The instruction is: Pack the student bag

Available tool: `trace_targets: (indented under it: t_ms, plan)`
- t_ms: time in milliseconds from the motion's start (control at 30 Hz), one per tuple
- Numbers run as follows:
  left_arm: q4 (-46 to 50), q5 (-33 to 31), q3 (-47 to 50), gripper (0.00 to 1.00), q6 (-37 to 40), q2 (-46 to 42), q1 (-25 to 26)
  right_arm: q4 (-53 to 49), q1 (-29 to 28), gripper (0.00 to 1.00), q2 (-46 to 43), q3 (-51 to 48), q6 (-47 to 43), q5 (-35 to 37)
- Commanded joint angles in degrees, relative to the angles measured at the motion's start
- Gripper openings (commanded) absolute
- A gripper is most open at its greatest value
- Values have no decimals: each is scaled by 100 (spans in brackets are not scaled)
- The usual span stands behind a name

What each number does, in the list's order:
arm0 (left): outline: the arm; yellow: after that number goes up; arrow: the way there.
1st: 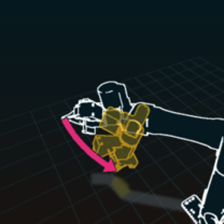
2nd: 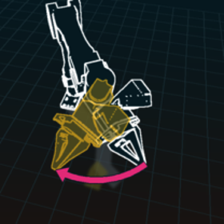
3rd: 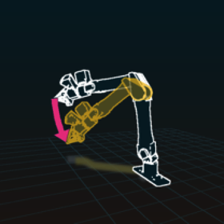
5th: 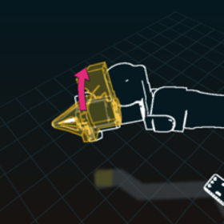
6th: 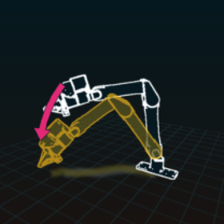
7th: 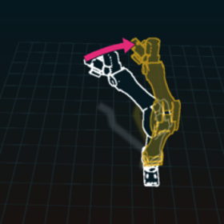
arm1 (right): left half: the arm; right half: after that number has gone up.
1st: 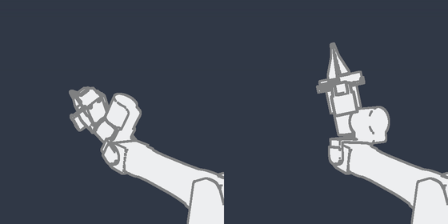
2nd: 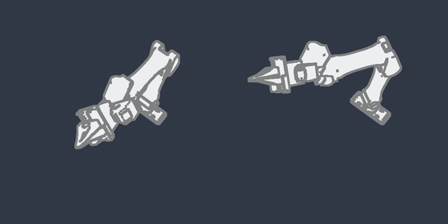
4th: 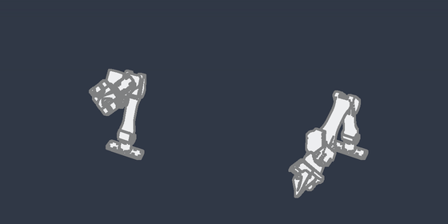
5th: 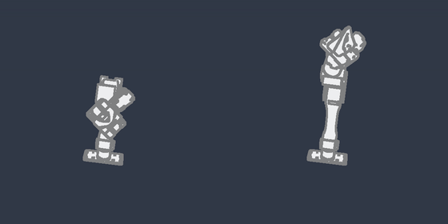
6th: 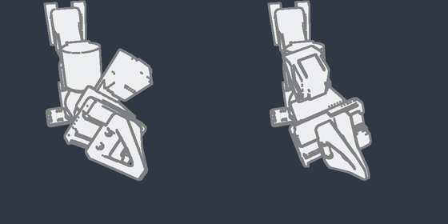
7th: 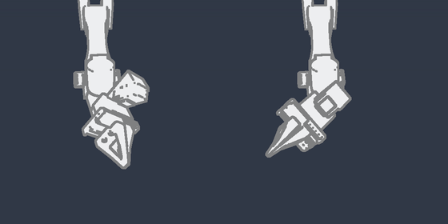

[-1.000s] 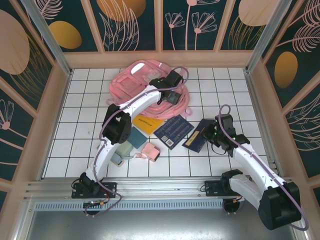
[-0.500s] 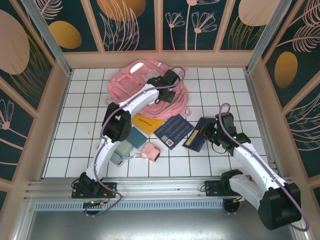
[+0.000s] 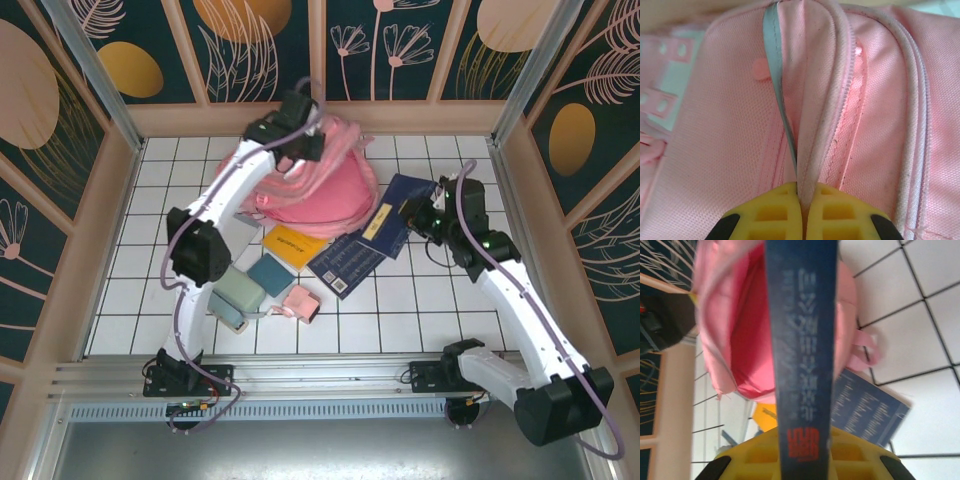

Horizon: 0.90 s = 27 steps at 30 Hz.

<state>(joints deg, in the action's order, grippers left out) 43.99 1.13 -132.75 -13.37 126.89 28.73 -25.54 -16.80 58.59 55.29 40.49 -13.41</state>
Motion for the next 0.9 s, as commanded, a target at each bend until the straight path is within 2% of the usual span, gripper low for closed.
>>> trace_targets:
  t_ms: [0, 133, 333, 567, 767, 800, 833, 867]
  plan:
    - [-438, 661, -415, 0, -94, -436, -198, 690, 83, 0, 397, 346, 294, -671]
    - [-574, 1186, -300, 0, -153, -637, -340, 1547, 83, 0, 989, 605, 764, -1069]
    - [-895, 1965, -160, 0, -400, -841, -387, 2864, -94, 0, 2087, 868, 1413, -1217]
    - [-1332, 2597, 13, 0, -852, -963, -386, 3340, -659, 0, 3777, 1999, 1837, -823]
    - [-1638, 2614, 281, 0, -1118, -1156, -394, 3526, -914, 0, 5110, 2996, 2082, -367]
    - [-1664, 2578, 303, 0, -1151, -1173, -402, 3529, -930, 4, 5324, 3172, 2076, -377]
    - [-1716, 2546, 347, 0, -1211, -1198, -425, 3560, -942, 16, 5535, 3332, 2136, -449]
    - [-1787, 2565, 396, 0, -1273, -1218, -453, 3587, -941, 34, 5790, 3549, 2194, -593]
